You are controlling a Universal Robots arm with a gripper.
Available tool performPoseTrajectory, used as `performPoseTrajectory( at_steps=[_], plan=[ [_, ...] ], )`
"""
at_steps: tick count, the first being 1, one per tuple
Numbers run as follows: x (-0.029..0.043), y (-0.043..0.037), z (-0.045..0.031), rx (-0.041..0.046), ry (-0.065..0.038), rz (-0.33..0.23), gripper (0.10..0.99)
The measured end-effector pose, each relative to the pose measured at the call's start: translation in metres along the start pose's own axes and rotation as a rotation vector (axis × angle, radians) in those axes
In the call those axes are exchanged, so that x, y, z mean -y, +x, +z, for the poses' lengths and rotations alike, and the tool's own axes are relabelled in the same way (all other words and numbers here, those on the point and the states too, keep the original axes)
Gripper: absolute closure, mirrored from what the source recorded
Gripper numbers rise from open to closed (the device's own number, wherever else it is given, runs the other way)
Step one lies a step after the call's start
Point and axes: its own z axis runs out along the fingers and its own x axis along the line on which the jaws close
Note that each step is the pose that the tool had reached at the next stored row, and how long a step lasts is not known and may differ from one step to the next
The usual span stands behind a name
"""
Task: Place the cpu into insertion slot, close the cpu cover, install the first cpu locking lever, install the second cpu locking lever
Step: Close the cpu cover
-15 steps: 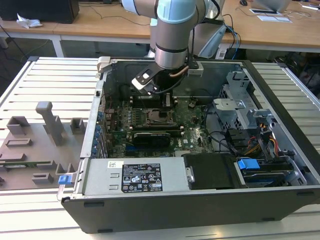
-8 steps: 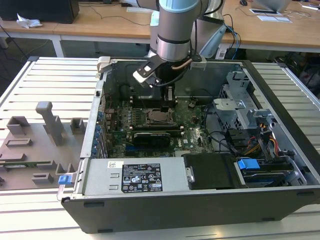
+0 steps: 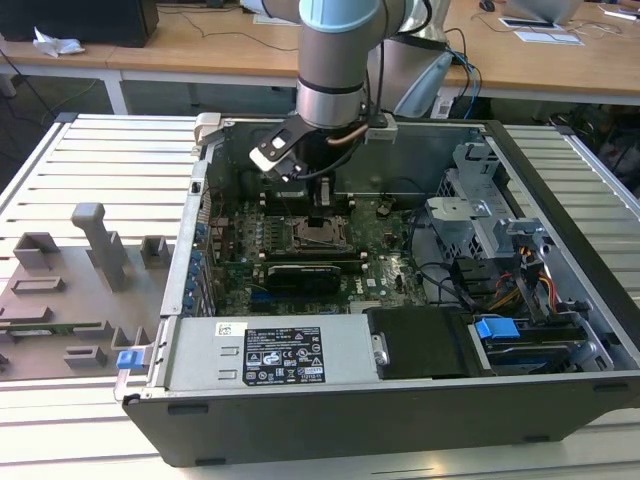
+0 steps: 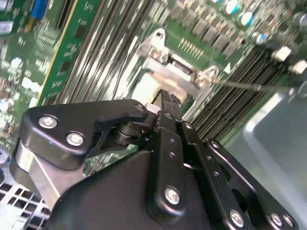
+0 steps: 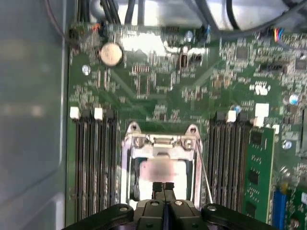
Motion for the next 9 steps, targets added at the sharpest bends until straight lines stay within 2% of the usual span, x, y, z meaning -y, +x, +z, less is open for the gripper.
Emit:
performPoseTrajectory(
  at_steps=[1, 3, 6, 9],
  plan=[
    [0.0066, 0.0002, 0.0021, -0.0024, 0.0, -0.001, 0.98],
    [0.015, 0.0005, 0.0036, -0.0045, 0.0, -0.002, 0.98],
    [0.0197, 0.0007, 0.0072, -0.0058, 0.0, -0.002, 0.98],
    [0.0202, 0.0008, 0.0094, -0.0071, 0.0, -0.002, 0.98]
  ],
)
